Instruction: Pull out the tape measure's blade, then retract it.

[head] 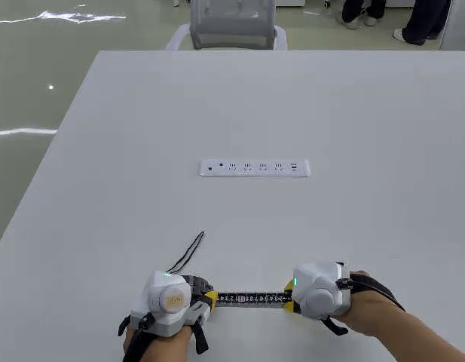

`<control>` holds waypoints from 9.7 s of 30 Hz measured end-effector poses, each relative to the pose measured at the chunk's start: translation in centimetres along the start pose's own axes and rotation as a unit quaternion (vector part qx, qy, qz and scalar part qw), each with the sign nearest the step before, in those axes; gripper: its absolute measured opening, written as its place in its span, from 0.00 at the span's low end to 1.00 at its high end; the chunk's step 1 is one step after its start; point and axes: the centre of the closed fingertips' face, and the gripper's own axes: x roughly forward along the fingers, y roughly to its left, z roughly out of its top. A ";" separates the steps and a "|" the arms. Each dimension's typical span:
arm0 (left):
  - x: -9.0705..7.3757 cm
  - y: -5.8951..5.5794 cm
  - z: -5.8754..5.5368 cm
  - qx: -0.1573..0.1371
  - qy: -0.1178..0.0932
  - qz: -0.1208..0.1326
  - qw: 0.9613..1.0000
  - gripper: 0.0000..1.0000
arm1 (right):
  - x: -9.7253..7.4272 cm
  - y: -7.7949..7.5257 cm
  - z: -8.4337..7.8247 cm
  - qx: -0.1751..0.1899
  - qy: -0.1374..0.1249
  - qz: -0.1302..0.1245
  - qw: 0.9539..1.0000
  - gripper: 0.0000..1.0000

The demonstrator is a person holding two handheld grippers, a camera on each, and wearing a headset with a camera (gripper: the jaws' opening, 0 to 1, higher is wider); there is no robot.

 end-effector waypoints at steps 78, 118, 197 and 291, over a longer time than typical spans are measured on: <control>0.0 0.0 0.1 -0.001 0.000 0.003 1.000 0.58 | 2.6 0.4 4.9 0.008 -0.010 0.009 1.000 0.12; 0.0 0.1 0.1 -0.002 -0.002 0.003 1.000 0.58 | 3.8 0.5 6.7 0.016 -0.020 0.014 1.000 0.12; 0.0 0.0 0.1 -0.009 -0.003 0.004 1.000 0.59 | 5.6 1.0 10.5 0.000 -0.077 0.021 0.997 0.14; -0.1 0.1 0.2 -0.017 -0.001 -0.005 1.000 0.58 | 6.7 1.4 12.1 0.036 -0.104 0.042 0.993 0.12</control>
